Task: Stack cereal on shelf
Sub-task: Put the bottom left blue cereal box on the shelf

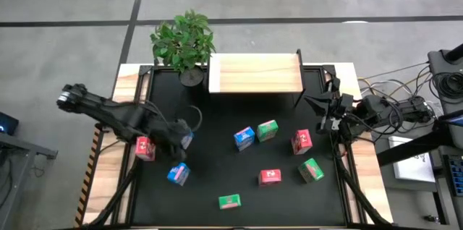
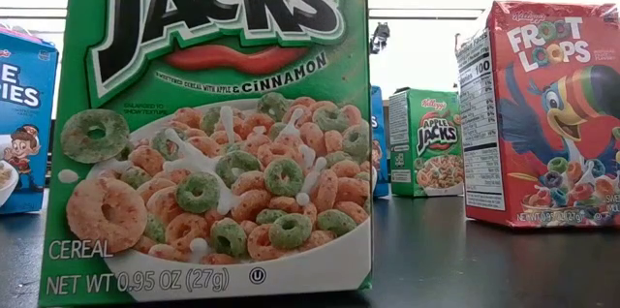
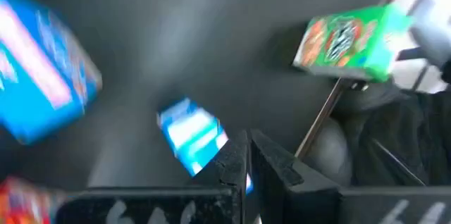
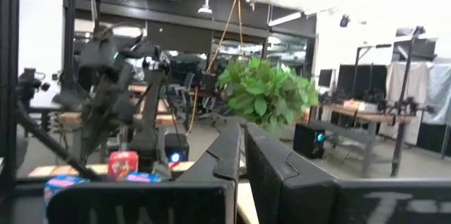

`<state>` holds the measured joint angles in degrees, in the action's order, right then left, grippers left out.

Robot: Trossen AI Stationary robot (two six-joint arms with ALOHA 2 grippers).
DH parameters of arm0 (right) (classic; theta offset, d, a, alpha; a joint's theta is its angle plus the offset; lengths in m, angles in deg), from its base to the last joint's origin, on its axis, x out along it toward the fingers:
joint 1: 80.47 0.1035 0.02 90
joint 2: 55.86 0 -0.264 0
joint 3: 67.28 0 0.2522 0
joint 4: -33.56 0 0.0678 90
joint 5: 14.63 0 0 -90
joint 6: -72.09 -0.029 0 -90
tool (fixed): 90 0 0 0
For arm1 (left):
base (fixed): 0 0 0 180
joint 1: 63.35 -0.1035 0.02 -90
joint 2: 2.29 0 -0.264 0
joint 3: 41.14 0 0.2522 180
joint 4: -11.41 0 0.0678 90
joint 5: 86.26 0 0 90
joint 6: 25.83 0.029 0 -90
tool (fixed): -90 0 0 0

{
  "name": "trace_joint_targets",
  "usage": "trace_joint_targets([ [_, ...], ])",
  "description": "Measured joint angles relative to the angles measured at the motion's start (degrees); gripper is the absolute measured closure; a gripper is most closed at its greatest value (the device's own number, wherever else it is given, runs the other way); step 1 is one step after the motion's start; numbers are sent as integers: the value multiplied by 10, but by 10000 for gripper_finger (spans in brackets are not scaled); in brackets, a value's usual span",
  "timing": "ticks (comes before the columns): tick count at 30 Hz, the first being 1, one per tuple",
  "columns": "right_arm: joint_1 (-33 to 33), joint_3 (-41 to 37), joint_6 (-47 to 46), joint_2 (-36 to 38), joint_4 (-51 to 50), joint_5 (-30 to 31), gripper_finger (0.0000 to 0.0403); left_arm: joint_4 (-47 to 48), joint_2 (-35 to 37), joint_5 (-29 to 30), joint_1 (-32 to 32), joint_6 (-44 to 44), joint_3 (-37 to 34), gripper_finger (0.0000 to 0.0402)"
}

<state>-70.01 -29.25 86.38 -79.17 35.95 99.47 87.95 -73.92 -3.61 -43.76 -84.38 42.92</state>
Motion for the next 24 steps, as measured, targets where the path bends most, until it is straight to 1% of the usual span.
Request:
trace_joint_targets([
  [2, 0, 0, 9, 0, 6, 0, 390, 22, -26, -6, 17, -27, 17, 402],
  [5, 0, 0, 26, 0, 9, 0, 390, 48, -51, -8, 42, -73, 24, 402],
  [10, 0, 1, 55, 0, 8, 0, 390, 43, -67, 5, 61, -188, 12, 402],
  [14, 0, 6, 68, 0, 9, 0, 390, 42, -74, 6, 66, -237, 2, 393],
  [17, 0, 6, 68, -1, 8, 0, 390, 42, -82, 7, 66, -259, 0, 365],
  [19, 0, 6, 68, -1, 8, 0, 390, 39, -88, 8, 67, -264, 0, 336],
  [24, 0, 6, 68, -1, 7, 0, 390, 37, -104, 4, 74, -266, 2, 238],
])
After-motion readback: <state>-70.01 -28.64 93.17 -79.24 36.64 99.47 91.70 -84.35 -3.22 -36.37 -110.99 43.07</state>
